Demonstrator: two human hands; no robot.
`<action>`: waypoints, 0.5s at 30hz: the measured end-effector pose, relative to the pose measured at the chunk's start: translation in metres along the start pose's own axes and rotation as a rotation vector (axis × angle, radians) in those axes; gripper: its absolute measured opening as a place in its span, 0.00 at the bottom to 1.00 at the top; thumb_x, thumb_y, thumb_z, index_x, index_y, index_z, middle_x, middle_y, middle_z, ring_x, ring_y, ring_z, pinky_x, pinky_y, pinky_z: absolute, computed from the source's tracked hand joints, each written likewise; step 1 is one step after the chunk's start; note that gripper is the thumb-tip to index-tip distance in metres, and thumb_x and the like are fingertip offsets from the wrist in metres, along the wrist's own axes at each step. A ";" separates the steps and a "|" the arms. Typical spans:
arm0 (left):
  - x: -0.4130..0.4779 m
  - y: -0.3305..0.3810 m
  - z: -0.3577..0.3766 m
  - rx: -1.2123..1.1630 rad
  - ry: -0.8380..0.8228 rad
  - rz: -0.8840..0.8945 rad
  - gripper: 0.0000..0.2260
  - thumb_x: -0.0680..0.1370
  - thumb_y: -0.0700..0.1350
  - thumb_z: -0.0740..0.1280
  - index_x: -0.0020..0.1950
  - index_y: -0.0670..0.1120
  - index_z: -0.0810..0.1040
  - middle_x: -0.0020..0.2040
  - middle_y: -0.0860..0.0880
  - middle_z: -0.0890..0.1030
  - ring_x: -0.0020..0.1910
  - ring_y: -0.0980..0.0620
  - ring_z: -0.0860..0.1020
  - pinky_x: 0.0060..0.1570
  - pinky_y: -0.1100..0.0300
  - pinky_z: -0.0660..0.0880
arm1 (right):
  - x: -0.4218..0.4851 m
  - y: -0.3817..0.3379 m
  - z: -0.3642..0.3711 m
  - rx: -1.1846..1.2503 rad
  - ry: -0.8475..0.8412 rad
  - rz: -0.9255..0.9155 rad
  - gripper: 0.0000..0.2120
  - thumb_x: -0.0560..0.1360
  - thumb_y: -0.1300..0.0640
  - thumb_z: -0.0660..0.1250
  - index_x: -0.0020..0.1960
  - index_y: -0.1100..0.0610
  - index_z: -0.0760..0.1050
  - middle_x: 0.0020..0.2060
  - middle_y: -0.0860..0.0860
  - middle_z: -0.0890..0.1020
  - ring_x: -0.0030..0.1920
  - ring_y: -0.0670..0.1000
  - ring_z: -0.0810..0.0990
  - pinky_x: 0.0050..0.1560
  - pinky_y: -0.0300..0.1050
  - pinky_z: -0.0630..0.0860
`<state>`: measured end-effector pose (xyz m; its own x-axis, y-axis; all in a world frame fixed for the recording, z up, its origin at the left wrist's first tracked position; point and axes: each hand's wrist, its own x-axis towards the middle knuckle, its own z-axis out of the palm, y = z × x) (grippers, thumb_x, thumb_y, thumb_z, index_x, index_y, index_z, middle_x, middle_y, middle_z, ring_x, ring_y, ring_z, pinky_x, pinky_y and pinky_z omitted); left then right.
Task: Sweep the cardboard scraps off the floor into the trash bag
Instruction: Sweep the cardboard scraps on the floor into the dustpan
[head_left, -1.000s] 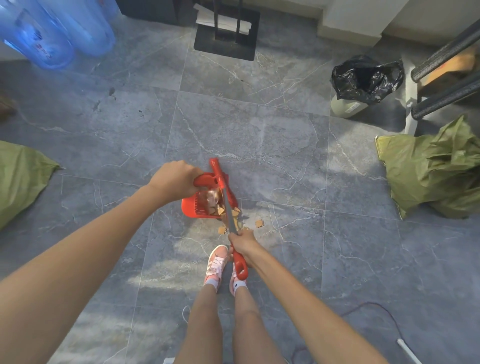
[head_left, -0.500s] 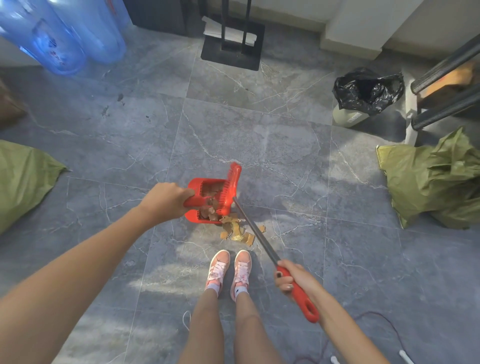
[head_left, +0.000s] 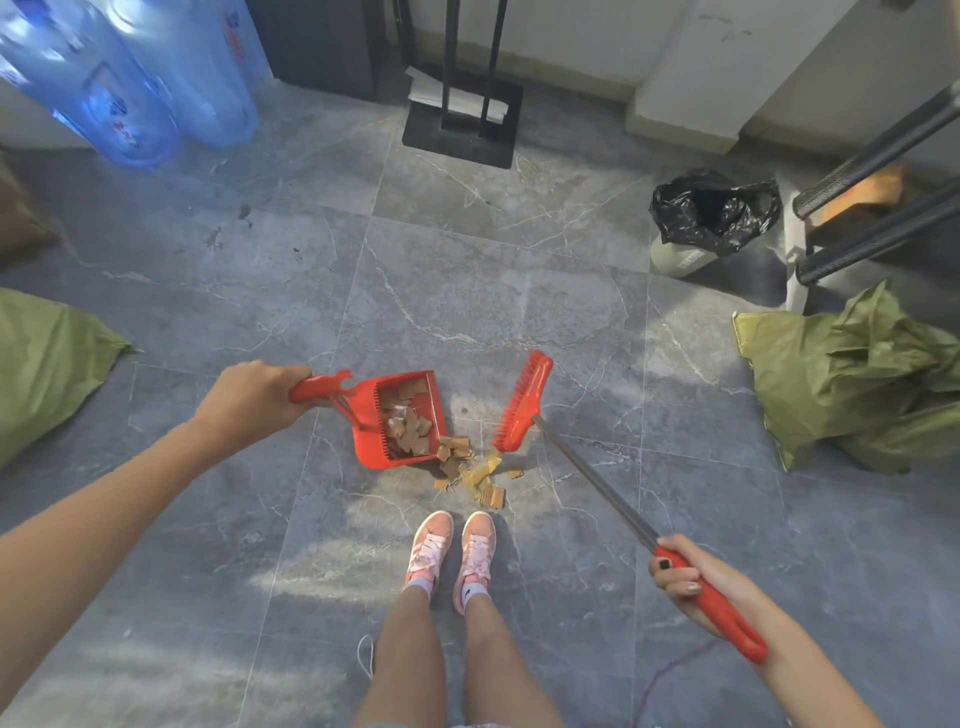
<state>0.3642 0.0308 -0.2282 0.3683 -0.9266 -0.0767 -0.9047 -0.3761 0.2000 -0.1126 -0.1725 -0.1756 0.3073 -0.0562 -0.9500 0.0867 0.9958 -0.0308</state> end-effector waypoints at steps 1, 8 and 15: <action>-0.002 -0.004 -0.003 0.008 0.006 -0.005 0.19 0.69 0.57 0.73 0.33 0.42 0.74 0.25 0.40 0.76 0.26 0.34 0.77 0.25 0.54 0.69 | -0.002 -0.001 0.001 -0.010 0.013 -0.001 0.39 0.34 0.71 0.81 0.38 0.58 0.63 0.23 0.55 0.69 0.13 0.44 0.64 0.09 0.33 0.59; -0.025 -0.011 -0.042 0.030 -0.014 0.014 0.16 0.65 0.48 0.79 0.32 0.41 0.75 0.25 0.41 0.77 0.26 0.36 0.77 0.25 0.53 0.70 | 0.000 0.000 -0.011 -0.069 0.205 -0.056 0.11 0.76 0.64 0.61 0.37 0.59 0.63 0.25 0.54 0.68 0.13 0.43 0.64 0.10 0.32 0.59; -0.066 -0.015 -0.061 0.014 -0.020 0.017 0.16 0.64 0.47 0.80 0.31 0.43 0.73 0.22 0.41 0.73 0.22 0.36 0.74 0.24 0.56 0.66 | -0.014 0.004 -0.035 -0.001 0.125 -0.104 0.29 0.48 0.74 0.77 0.38 0.58 0.63 0.23 0.55 0.69 0.13 0.44 0.64 0.11 0.32 0.60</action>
<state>0.3667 0.0978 -0.1662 0.3484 -0.9327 -0.0932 -0.9137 -0.3601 0.1881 -0.1502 -0.1651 -0.1735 0.1764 -0.1492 -0.9729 0.1112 0.9851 -0.1309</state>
